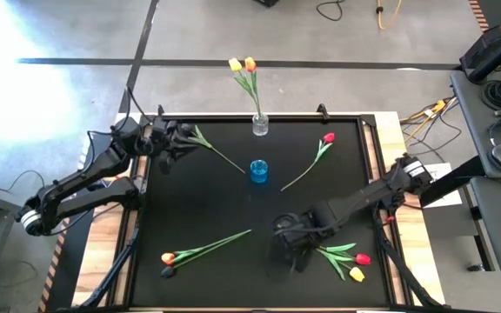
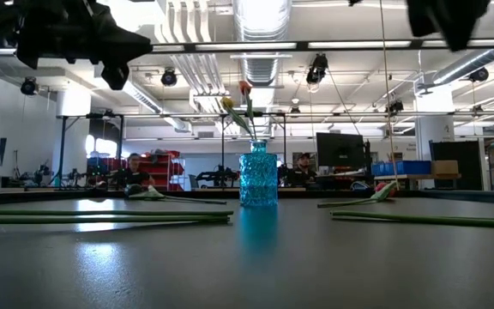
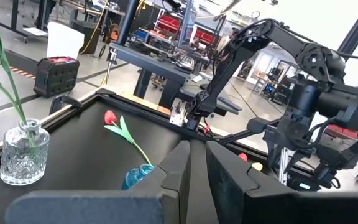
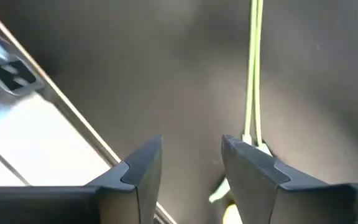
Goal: Sort flowers into vase by color
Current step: Put the yellow tulip flower into the transparent vase
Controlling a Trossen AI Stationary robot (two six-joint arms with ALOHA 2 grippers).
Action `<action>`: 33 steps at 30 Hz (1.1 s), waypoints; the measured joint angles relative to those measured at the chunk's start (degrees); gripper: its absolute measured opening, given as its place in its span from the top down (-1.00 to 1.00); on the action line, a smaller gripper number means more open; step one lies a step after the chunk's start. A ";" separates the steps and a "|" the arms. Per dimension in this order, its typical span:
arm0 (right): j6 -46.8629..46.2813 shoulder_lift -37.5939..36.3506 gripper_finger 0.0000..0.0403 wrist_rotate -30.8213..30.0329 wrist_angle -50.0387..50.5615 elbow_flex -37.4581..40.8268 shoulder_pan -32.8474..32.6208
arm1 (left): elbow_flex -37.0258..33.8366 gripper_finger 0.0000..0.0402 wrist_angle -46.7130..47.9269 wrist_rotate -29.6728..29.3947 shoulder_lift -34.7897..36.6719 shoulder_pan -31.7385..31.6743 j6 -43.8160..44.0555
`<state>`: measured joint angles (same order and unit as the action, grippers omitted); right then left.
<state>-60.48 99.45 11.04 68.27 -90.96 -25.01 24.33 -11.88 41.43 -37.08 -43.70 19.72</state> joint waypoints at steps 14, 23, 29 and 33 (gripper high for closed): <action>1.32 -1.15 0.34 6.70 -6.74 17.18 -3.02 | -4.29 0.81 0.03 0.02 -0.04 0.00 -1.17; 1.04 -1.23 0.34 8.94 -15.23 25.02 -3.00 | -4.78 0.81 0.00 0.09 0.00 0.00 -0.37; 1.04 -1.23 0.34 8.92 -18.23 28.44 -3.00 | -4.78 0.81 -0.03 0.11 0.11 0.00 0.51; 1.06 -1.23 0.34 8.90 -20.36 30.70 -3.00 | -4.78 0.81 -0.02 0.13 0.11 0.00 0.89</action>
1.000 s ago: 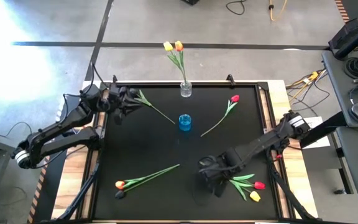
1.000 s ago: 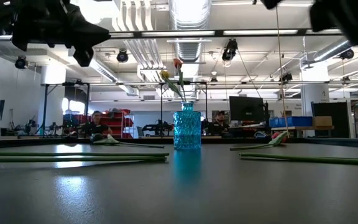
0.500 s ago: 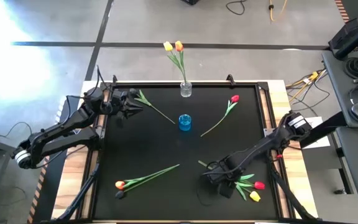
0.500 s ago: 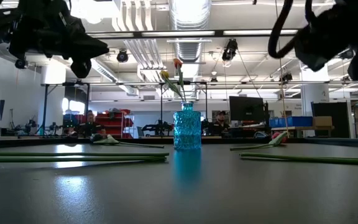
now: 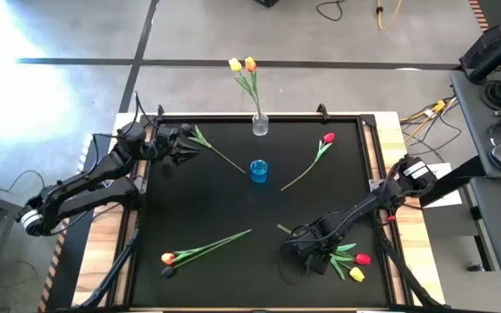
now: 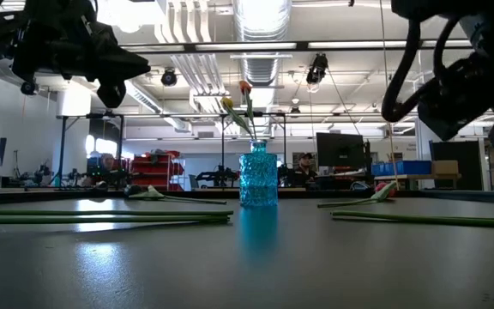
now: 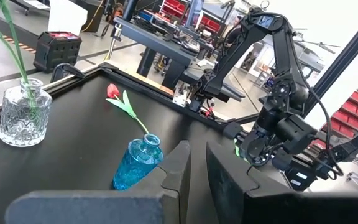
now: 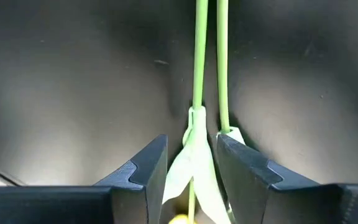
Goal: Sort flowers into vase by color
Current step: Put the yellow tulip flower into the transparent vase
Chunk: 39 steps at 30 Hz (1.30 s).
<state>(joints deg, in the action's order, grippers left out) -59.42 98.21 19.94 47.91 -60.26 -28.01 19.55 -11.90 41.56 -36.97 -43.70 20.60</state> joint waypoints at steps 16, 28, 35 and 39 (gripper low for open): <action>0.77 -0.17 0.82 -0.04 -4.00 3.13 0.02 | 0.00 0.81 0.02 0.02 0.37 0.00 0.72; -1.19 -5.43 0.93 -0.18 -9.10 -4.52 1.53 | 1.77 0.81 0.32 0.32 0.44 0.00 0.96; -7.38 -8.95 0.94 -1.57 -23.61 -6.05 5.20 | 7.43 0.81 1.41 2.97 0.33 0.01 -0.24; -14.95 -9.04 0.94 -1.81 -33.48 -6.00 9.28 | 13.03 0.81 6.44 3.04 0.26 0.04 -6.07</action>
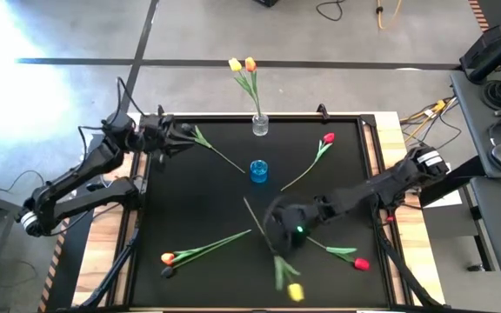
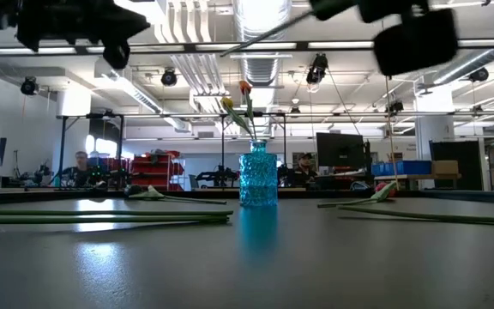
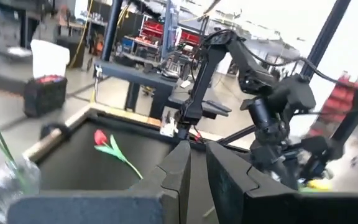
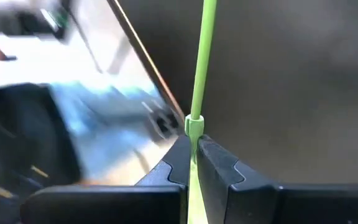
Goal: Sort flowers into vase by color
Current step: Put the yellow tulip flower into the transparent vase
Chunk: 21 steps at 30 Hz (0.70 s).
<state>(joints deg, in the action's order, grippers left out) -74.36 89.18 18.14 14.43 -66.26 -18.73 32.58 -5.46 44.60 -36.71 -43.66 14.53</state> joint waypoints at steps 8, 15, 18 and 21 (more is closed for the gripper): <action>-14.42 0.56 0.94 -8.30 -31.47 0.11 8.74 | 16.44 0.81 22.31 -5.28 -1.22 1.26 -26.53; -27.68 0.54 0.94 -21.09 -47.03 -0.73 12.66 | 26.19 0.78 32.57 -18.91 -3.98 4.32 -46.32; -29.46 0.96 0.94 -22.21 -47.67 -3.01 13.83 | 27.01 0.72 32.32 -21.39 -5.11 6.23 -52.52; -29.62 1.88 0.94 -22.21 -49.60 -6.56 15.06 | 26.94 0.63 31.80 -21.59 -7.08 8.58 -57.08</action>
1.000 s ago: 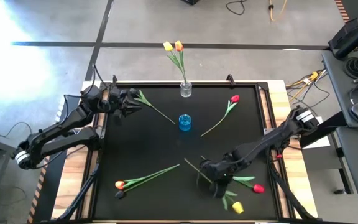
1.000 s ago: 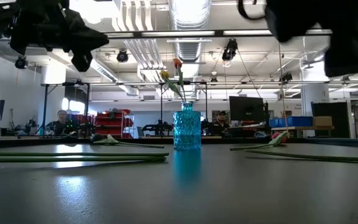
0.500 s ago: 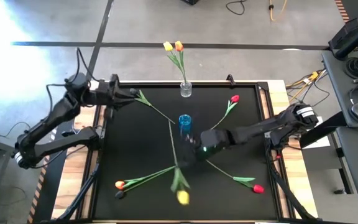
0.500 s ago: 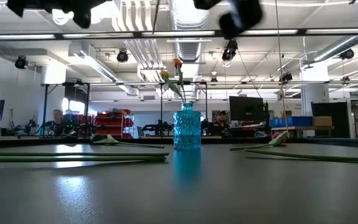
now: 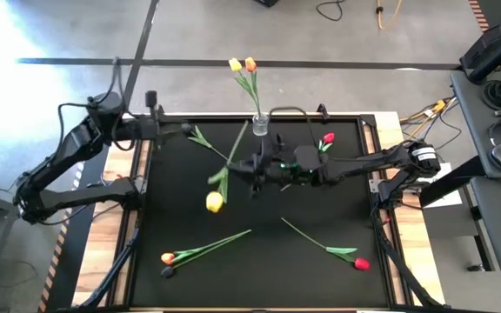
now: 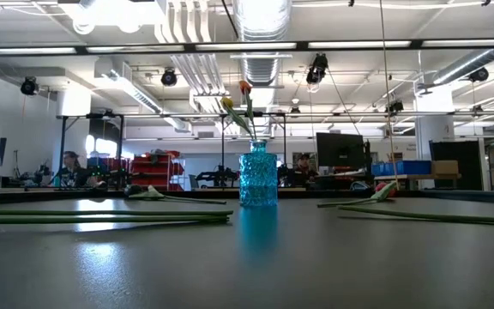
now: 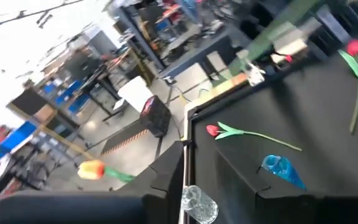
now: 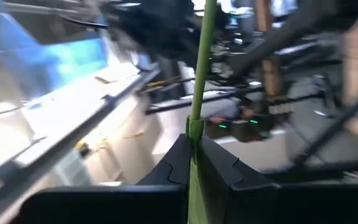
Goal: Sort flowers into vase by color
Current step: Put the yellow tulip flower into the transparent vase
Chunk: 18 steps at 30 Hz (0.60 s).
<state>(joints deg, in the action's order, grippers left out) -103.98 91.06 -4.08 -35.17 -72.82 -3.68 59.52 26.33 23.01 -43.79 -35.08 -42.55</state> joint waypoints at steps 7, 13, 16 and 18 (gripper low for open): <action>-1.92 6.22 0.94 1.67 -0.34 -13.00 1.83 | -0.19 0.42 -7.59 -0.10 -6.38 5.31 -0.98; -6.19 13.57 0.94 8.63 -0.48 -23.38 3.03 | -0.19 0.32 -18.78 -1.44 -9.24 9.84 -0.43; -8.48 15.03 0.94 13.80 -2.86 -24.91 4.70 | -0.19 0.32 -20.95 -1.65 -10.41 11.84 -0.33; -10.06 15.05 0.94 16.06 -3.12 -25.18 5.71 | -0.17 0.32 -21.66 -3.64 -11.01 13.53 0.76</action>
<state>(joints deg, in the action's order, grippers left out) -114.05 106.10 11.99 -38.29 -98.01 2.03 59.35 4.67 19.37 -54.80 -21.55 -41.79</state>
